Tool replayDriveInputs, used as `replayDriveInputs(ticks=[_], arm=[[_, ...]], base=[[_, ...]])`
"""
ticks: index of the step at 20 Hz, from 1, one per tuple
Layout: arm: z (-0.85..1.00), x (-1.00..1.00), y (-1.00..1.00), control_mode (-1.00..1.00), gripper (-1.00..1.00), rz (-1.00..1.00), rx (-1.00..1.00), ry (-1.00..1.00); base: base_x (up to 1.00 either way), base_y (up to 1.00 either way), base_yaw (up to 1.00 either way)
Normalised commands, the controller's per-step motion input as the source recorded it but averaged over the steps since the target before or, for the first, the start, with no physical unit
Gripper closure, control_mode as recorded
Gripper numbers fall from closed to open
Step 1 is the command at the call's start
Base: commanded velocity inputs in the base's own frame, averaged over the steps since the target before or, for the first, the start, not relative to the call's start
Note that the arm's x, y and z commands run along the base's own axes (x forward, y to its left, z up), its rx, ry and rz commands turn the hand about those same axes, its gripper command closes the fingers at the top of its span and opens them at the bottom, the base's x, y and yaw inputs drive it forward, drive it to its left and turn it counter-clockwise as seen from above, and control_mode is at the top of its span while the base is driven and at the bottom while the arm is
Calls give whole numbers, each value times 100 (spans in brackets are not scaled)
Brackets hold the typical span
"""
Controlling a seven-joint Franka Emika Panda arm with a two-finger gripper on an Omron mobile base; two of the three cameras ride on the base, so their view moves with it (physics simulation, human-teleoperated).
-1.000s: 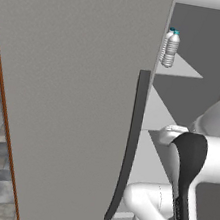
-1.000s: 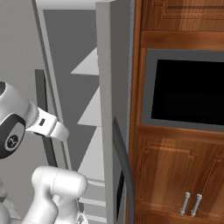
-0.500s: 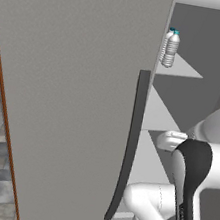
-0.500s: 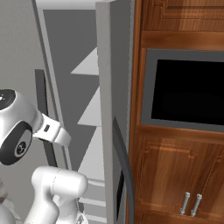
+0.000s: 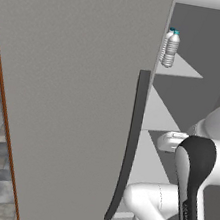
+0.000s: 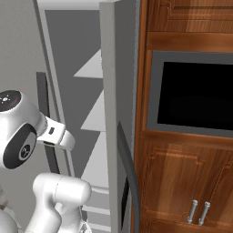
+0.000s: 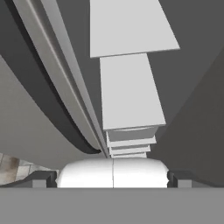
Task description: Take the bottled waters from the counter and place them in the freezer to freeze. Close the freezer door after placing the bottles.
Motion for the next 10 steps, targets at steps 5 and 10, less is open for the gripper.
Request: replayDriveInputs(ticks=[5,10], arm=[[0,0,0,-100,-100,0,0,0],[0,0,0,-100,-100,0,0,0]], base=[[0,0,0],[0,0,0]])
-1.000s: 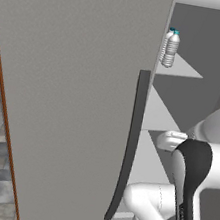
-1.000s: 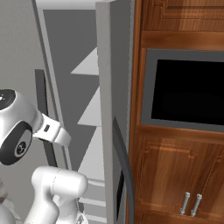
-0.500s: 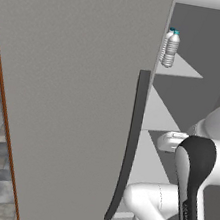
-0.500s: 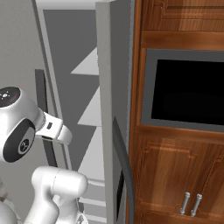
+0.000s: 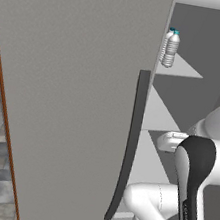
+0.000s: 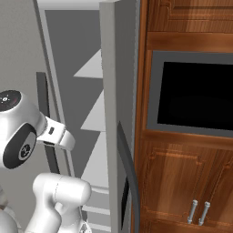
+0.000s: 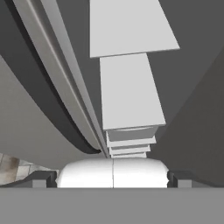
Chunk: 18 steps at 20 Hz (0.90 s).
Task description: Take the bottled waters from the counter and place them in the freezer to freeze. Close the freezer door after placing the bottles.
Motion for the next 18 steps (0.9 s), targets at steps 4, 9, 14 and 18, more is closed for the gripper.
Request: replayDriveInputs(ticks=[4,9,14,18], arm=[[0,0,0,100,-100,0,0,0],[0,0,0,100,-100,0,0,0],[0,0,0,100,-100,0,0,0],[0,0,0,100,-100,0,0,0]], base=[[-1,0,0],[-25,0,0],[-44,0,0],[-55,0,0]])
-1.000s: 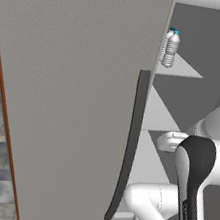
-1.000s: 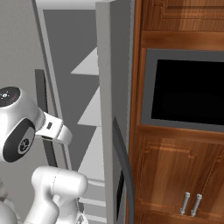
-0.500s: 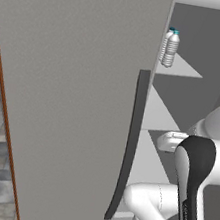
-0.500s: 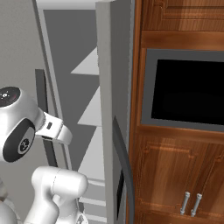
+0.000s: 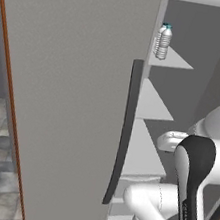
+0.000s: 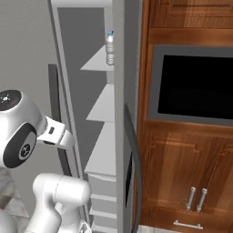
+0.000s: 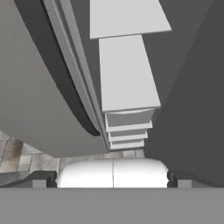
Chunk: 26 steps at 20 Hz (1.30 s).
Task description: Take the bottled waters from the counter and place them in the freezer to freeze. Close the freezer door after placing the bottles.
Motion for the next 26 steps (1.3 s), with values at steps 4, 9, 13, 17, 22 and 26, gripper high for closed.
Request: replayDriveInputs(ticks=[4,9,13,17,22,26], arm=[[0,0,0,100,-100,0,0,0],[0,0,0,100,-100,0,0,0],[0,0,0,100,-100,0,0,0],[0,0,0,100,-100,0,0,0],[0,0,0,100,-100,0,0,0],[0,0,0,100,-100,0,0,0]], base=[[-52,0,0],[-56,0,0],[-45,0,0],[-48,0,0],[-53,-1,0],[-25,-7,0]])
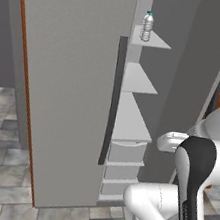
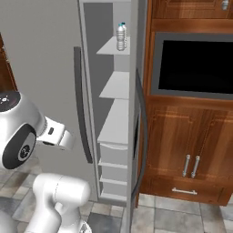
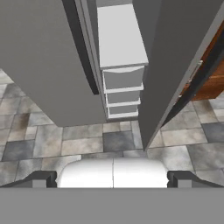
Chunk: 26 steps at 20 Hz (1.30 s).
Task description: Take the bottled waters from the counter and place them in the freezer to freeze. Close the freezer door after placing the bottles.
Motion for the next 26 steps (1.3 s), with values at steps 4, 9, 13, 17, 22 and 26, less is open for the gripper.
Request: replayDriveInputs(ticks=[4,9,13,17,22,26], arm=[[0,0,0,100,-100,0,0,0],[0,0,0,100,-100,0,0,0],[0,0,0,100,-100,0,0,0],[0,0,0,100,-100,0,0,0],[0,0,0,100,-100,0,0,0],[0,0,0,100,-100,0,0,0]], base=[[0,-21,0],[0,-40,0],[0,-49,0],[0,-48,0],[1,-45,0],[6,-42,0]])
